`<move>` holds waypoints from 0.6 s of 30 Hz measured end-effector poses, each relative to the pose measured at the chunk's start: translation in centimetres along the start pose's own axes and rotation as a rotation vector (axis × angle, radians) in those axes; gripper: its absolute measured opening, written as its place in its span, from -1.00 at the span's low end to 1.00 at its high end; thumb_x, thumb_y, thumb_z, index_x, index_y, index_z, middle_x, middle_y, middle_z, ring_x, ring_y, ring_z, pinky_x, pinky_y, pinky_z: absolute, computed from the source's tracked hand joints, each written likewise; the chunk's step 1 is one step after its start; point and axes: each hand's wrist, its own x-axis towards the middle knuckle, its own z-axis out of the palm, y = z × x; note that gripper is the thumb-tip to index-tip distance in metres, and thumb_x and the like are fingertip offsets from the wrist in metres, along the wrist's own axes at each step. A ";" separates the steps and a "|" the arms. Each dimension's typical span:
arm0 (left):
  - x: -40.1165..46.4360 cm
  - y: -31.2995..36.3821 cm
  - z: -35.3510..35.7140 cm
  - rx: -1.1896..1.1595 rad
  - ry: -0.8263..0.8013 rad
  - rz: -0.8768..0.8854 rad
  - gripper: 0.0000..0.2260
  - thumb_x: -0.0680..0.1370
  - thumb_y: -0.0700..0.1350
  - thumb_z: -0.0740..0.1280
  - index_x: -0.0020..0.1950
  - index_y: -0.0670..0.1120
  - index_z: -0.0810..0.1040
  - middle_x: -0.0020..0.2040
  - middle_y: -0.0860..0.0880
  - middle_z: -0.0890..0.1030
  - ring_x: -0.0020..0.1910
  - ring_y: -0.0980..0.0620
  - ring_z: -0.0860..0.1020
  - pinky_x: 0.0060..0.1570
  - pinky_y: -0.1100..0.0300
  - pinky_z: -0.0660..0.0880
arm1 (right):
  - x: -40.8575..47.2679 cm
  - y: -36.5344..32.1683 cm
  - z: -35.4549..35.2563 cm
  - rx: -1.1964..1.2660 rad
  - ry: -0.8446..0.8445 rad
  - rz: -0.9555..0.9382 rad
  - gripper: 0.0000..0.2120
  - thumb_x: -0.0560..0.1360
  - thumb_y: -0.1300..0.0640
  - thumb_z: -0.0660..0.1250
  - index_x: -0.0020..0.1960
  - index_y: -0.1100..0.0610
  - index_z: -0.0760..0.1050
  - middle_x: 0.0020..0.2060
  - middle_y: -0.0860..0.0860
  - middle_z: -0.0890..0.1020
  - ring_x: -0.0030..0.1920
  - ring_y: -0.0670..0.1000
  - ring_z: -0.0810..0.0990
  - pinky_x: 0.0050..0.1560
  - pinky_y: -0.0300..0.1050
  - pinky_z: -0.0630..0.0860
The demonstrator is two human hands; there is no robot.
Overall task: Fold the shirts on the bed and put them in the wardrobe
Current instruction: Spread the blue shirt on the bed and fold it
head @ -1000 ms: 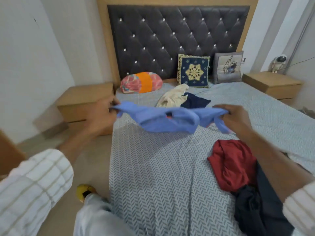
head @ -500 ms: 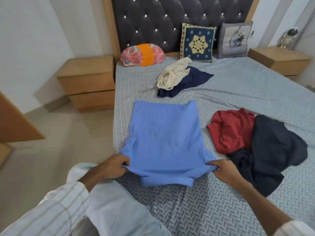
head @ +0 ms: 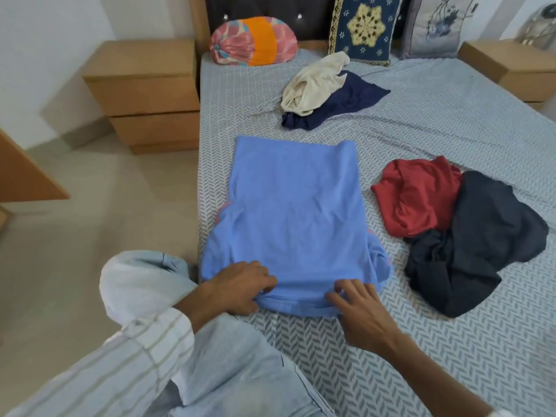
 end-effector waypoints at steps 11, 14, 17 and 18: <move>1.5 -0.5 1.4 -0.475 -0.175 -0.177 -0.86 0.46 -0.13 0.35 -0.06 -0.08 0.68 -0.10 0.04 0.59 -0.07 0.02 0.59 -0.04 0.15 0.51 | 1.2 0.4 0.1 0.380 -0.246 0.223 -0.80 0.23 -0.12 0.10 -0.30 -0.07 0.43 -0.19 -0.21 0.45 -0.10 -0.09 0.35 -0.11 0.00 0.23; 1.7 -0.1 2.0 -0.465 -0.294 -0.192 -0.85 0.46 -0.13 0.33 -0.05 -0.05 0.68 -0.09 0.04 0.68 -0.12 0.09 0.57 -0.03 0.20 0.52 | 0.8 -0.2 0.6 0.314 -0.319 0.152 -0.69 0.20 -0.17 0.09 -0.29 -0.05 0.53 -0.22 -0.21 0.39 -0.12 -0.10 0.31 -0.14 -0.05 0.15; 2.2 -0.3 2.4 -0.470 -0.326 -0.185 -0.90 0.48 -0.06 0.38 -0.04 0.00 0.64 -0.16 0.13 0.60 -0.13 0.14 0.54 -0.04 0.25 0.49 | 0.6 0.1 1.0 0.439 -0.262 0.147 -0.78 0.27 -0.12 0.22 -0.22 -0.06 0.58 -0.22 -0.21 0.46 -0.13 -0.09 0.42 -0.13 -0.03 0.29; 2.3 -0.3 2.3 -0.481 -0.320 -0.184 -0.90 0.48 -0.03 0.40 -0.03 0.01 0.64 -0.16 0.14 0.58 -0.14 0.14 0.54 -0.07 0.28 0.47 | 0.8 0.6 0.8 0.532 -0.183 0.200 -0.84 0.32 -0.06 0.28 -0.20 -0.06 0.59 -0.21 -0.20 0.52 -0.13 -0.09 0.49 -0.11 -0.03 0.39</move>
